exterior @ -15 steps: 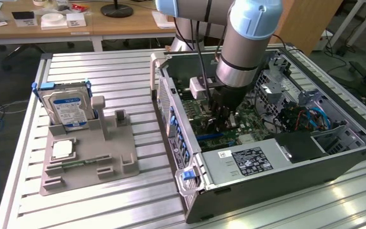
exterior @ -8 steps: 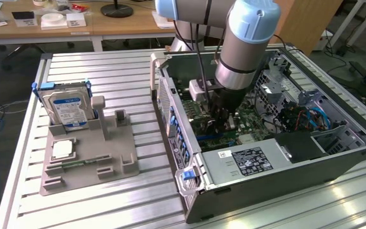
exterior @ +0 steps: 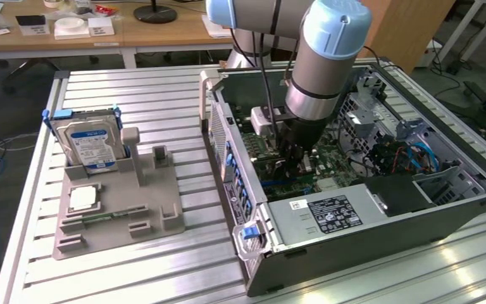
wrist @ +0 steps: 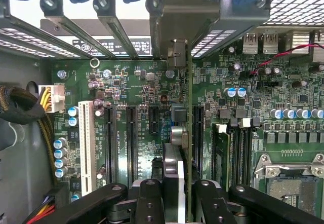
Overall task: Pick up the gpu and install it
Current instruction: 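Insert the gpu into the slot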
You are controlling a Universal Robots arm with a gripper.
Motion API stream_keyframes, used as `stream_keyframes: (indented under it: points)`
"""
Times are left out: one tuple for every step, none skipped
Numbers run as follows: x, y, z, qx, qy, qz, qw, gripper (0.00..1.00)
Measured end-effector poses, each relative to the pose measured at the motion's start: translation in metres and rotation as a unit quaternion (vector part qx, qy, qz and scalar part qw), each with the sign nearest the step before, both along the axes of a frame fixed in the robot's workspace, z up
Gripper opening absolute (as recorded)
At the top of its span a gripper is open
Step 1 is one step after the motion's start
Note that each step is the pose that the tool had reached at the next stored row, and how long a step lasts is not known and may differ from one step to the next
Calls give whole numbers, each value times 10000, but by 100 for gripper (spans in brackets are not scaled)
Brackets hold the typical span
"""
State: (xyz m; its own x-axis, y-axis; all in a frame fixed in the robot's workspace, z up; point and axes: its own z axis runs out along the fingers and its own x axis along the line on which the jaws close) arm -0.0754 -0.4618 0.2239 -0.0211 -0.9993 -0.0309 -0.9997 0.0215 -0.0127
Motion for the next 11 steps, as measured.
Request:
stream_keyframes:
  points:
    - [-1,0,-1,0,0,0,10000,28]
    - [-2,0,-3,0,-1,0,10000,28]
    - [-3,0,-4,0,-1,0,10000,28]
    - [-4,0,-8,0,-1,0,10000,28]
    - [-5,1,-13,1,-1,0,10000,28]
    - [-5,0,-20,0,0,1,10000,28]
    - [-6,0,-28,-3,2,0,10000,28]
    - [-6,-1,-39,-6,3,0,10000,28]
    - [-6,-2,-50,-9,4,0,10000,28]
    - [-6,-1,-67,-3,2,0,10000,28]
    - [-6,0,-74,-3,1,0,10000,28]
